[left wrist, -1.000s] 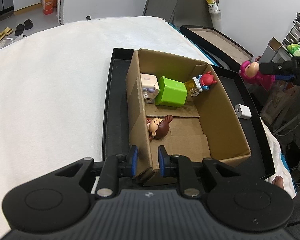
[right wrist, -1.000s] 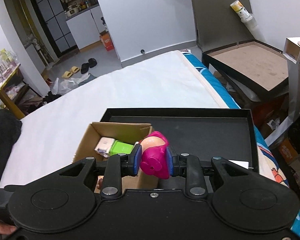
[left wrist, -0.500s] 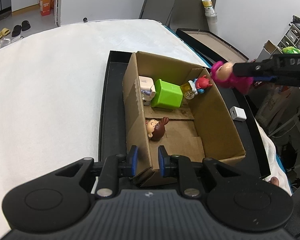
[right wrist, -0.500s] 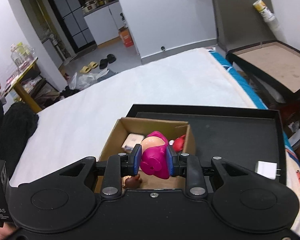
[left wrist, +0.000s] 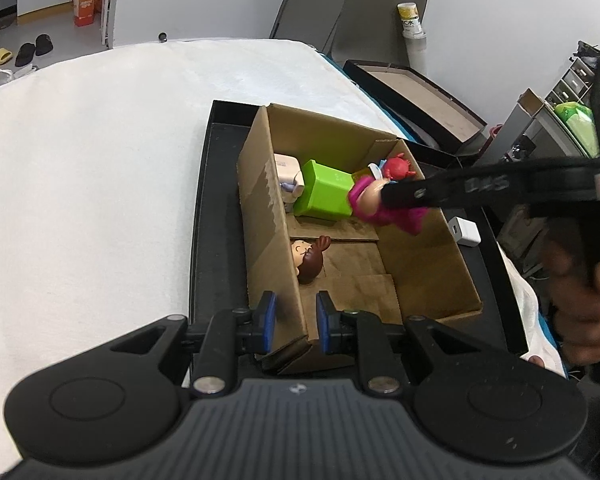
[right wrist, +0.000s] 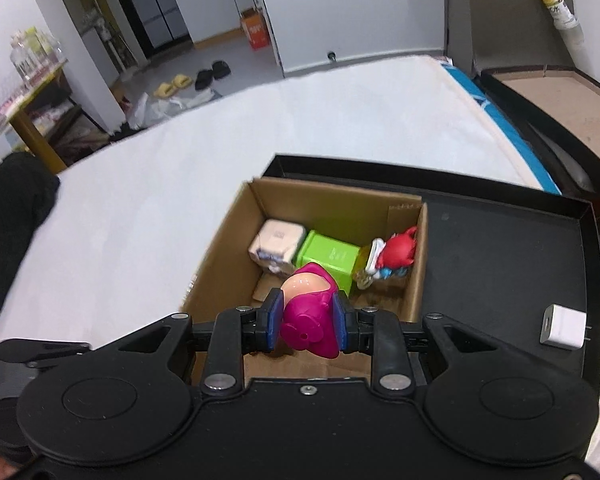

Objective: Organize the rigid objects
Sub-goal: 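Lift the pink figurine with the right gripper over the box, then lower the pink figurine into the box and open the right gripper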

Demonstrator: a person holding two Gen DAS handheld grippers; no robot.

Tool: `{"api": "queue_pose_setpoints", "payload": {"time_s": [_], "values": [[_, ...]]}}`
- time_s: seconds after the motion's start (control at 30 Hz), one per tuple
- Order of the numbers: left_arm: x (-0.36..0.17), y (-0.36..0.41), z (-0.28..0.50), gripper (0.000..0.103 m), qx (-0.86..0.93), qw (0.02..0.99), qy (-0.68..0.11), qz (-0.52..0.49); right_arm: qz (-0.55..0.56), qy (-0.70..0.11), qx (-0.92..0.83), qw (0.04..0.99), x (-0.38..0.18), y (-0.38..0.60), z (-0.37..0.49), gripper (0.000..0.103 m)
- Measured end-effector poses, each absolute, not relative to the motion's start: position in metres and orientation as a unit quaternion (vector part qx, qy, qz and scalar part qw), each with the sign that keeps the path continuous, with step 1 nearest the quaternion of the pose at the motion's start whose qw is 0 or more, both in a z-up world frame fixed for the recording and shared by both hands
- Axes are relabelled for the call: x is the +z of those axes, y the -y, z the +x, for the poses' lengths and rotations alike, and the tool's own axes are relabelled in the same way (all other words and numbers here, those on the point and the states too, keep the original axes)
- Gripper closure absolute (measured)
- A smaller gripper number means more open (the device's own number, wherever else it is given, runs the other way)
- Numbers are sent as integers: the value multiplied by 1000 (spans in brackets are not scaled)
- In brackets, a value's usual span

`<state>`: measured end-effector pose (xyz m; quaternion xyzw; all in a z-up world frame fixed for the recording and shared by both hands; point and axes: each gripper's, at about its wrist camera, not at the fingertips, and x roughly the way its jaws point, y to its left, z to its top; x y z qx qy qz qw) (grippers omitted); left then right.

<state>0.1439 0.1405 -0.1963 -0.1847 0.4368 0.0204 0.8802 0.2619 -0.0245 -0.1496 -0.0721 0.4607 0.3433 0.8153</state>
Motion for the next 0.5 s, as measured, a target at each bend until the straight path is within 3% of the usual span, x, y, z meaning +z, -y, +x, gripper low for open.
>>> {"api": "queue_pose_setpoints", "payload": {"time_s": [0.5], "values": [[-200, -141, 150, 83, 17, 877, -443, -186, -152, -460, 311, 817, -181, -5, 254, 76]]}}
